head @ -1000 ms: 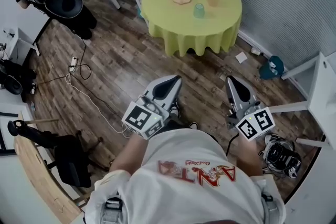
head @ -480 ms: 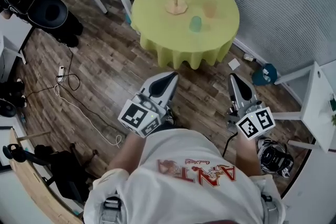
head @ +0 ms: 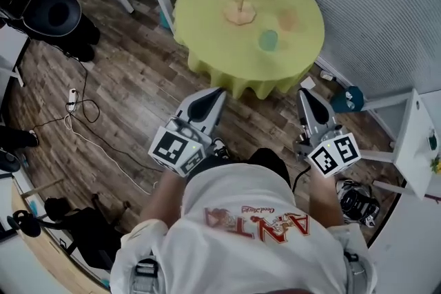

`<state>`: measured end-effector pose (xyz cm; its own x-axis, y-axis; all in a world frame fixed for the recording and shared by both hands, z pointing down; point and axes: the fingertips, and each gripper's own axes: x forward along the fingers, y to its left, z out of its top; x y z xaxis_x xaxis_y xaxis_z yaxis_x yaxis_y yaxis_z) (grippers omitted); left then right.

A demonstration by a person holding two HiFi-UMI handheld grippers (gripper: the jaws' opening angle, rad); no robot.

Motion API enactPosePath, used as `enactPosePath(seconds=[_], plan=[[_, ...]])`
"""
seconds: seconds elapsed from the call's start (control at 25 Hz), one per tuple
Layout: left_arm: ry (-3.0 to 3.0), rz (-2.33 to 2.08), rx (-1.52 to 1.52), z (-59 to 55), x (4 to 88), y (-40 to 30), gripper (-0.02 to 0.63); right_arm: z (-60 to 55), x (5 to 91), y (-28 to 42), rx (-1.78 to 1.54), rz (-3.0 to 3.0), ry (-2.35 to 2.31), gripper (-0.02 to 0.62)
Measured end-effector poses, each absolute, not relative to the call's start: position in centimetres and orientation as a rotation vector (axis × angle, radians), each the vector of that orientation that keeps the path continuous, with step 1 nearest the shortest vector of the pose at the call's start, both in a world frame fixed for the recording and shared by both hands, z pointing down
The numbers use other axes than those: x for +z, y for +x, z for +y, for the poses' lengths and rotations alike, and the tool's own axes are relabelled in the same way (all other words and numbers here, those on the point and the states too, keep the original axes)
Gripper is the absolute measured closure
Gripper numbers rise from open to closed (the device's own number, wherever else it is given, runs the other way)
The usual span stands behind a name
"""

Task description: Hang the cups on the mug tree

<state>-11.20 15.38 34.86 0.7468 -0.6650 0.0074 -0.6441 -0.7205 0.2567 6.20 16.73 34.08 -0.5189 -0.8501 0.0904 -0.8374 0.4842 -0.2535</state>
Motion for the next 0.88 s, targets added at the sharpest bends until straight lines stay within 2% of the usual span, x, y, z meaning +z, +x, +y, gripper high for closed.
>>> enactPosePath(seconds=[0.4,0.88], plan=[[2.687,-1.021,-0.126,8.6,35.6,-11.0,0.597,10.3,35.4,6.3,-0.449,2.684,-1.548,0.598],[2.674,-1.146,-0.044,-2.9,35.1,-4.1,0.597,-3.4,38.1,13.7,-0.522,2.722,-1.514,0.598]])
